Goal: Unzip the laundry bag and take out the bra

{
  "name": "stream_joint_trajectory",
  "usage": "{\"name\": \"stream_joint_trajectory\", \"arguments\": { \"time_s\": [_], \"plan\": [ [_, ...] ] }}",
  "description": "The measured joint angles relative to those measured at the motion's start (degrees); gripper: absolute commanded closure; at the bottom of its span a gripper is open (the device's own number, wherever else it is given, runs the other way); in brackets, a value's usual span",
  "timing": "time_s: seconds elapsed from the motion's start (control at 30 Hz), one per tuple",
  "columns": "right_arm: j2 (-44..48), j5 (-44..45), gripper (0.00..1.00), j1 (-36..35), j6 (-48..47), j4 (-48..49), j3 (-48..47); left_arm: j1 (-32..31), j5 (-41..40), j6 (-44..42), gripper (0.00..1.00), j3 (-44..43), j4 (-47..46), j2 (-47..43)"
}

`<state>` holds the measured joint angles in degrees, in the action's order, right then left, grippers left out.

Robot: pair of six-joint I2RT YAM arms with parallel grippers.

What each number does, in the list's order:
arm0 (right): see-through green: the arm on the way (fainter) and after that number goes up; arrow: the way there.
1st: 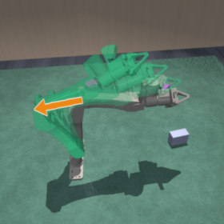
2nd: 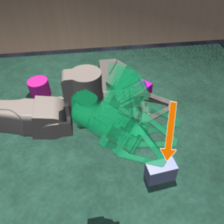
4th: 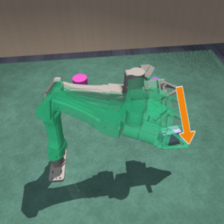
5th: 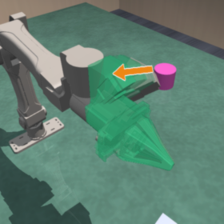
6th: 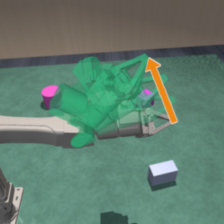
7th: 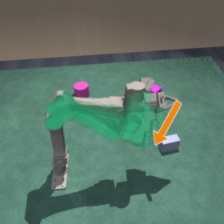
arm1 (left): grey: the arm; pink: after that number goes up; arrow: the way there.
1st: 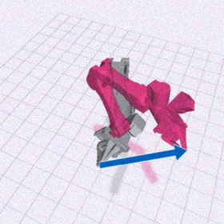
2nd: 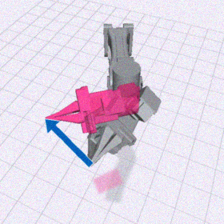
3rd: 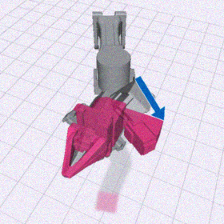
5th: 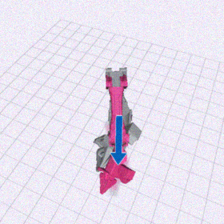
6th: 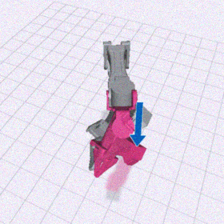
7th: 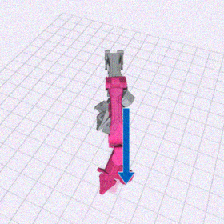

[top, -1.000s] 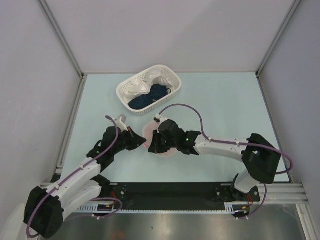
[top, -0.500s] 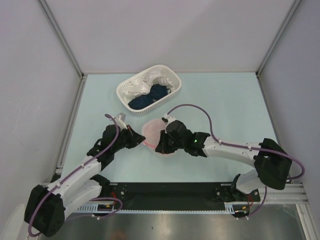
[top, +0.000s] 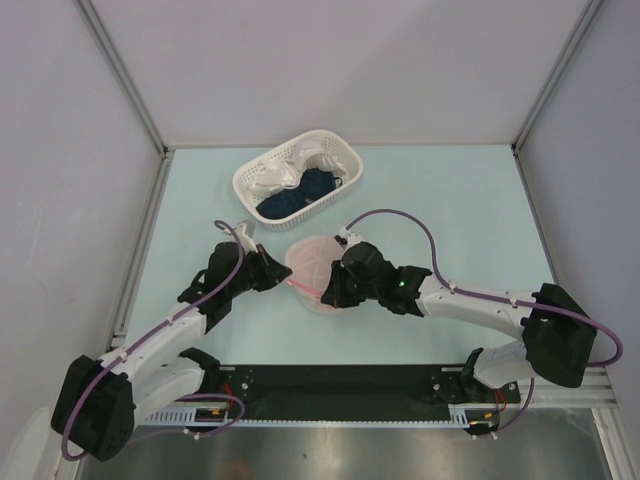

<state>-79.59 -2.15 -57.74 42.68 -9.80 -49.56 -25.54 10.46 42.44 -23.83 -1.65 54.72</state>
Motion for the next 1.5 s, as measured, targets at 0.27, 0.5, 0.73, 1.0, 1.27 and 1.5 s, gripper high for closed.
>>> {"name": "stream_joint_trajectory", "arguments": {
  "time_s": [0.27,0.5,0.73,1.0,1.27,1.5],
  "plan": [
    [0.1,-0.4,1.00,0.0,0.0,0.7,0.0,0.0,1.3,-2.3,0.99,-4.6,-1.6,6.6],
    [-1.0,-1.5,1.00,-0.7,0.4,2.4,-0.5,0.1,3.9,-4.2,0.28,-10.6,-3.7,13.6],
    [-3.6,-2.0,1.00,-1.0,1.4,3.1,-1.9,0.3,2.3,-5.0,0.20,-10.3,-2.0,7.2],
    [-7.2,-2.7,1.00,-0.9,1.9,5.1,-5.4,-0.2,1.4,-4.0,0.25,-3.4,1.2,-6.2],
    [-10.2,-4.5,1.00,-1.0,1.9,6.2,-7.3,-1.1,1.5,-2.4,0.42,-0.3,2.8,-5.9],
    [-10.3,-4.8,1.00,-1.3,1.9,6.3,-7.4,-1.2,2.3,-2.1,0.64,-0.3,0.9,-2.3]
  ]
}}
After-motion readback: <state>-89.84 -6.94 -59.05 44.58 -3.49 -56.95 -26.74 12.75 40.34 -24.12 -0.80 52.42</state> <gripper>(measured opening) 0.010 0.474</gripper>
